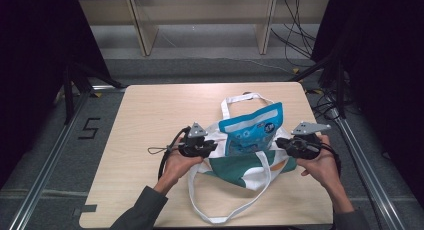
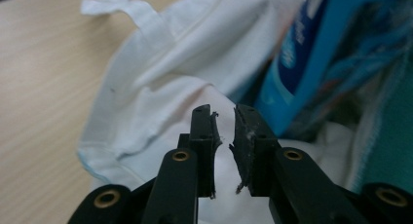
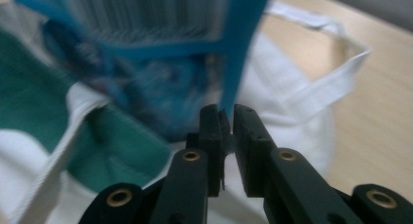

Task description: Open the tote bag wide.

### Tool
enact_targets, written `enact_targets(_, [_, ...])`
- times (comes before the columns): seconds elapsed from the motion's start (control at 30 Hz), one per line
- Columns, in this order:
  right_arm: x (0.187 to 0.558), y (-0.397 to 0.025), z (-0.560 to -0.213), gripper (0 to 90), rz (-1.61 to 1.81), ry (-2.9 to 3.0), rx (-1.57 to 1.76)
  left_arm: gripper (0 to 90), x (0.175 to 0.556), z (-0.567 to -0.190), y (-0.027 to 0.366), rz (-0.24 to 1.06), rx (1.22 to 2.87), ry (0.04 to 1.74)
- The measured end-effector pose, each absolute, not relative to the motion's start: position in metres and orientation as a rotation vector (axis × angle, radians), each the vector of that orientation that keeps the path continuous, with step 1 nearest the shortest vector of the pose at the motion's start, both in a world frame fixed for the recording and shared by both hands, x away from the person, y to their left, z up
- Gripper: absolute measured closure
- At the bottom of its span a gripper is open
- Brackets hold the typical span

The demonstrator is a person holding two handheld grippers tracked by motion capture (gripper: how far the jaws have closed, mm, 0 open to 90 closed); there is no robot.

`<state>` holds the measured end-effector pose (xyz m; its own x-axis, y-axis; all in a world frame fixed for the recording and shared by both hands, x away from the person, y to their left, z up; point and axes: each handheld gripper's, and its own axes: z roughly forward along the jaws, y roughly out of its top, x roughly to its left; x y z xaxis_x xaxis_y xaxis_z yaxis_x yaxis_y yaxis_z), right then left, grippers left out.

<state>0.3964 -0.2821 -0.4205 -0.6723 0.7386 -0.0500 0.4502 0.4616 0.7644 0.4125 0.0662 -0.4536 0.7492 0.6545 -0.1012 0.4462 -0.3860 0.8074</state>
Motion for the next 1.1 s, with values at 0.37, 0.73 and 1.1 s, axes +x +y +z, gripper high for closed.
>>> enact_targets(0.37, [0.367, -0.27, -0.456, 89.5, 0.879, 2.512, 0.982, 83.7, 0.372, -0.482, 0.054, 0.327, 2.117, 0.75])
enact_targets(0.73, [0.366, -0.258, -0.492, 90.0, 0.773, 2.551, 0.989, 82.6, 0.367, -0.5, 0.041, 0.408, 2.256, 0.663])
enact_targets(1.1, [0.368, -0.259, -0.492, 88.1, 0.786, 2.557, 0.995, 74.9, 0.407, -0.492, 0.074, 0.355, 2.135, 0.837])
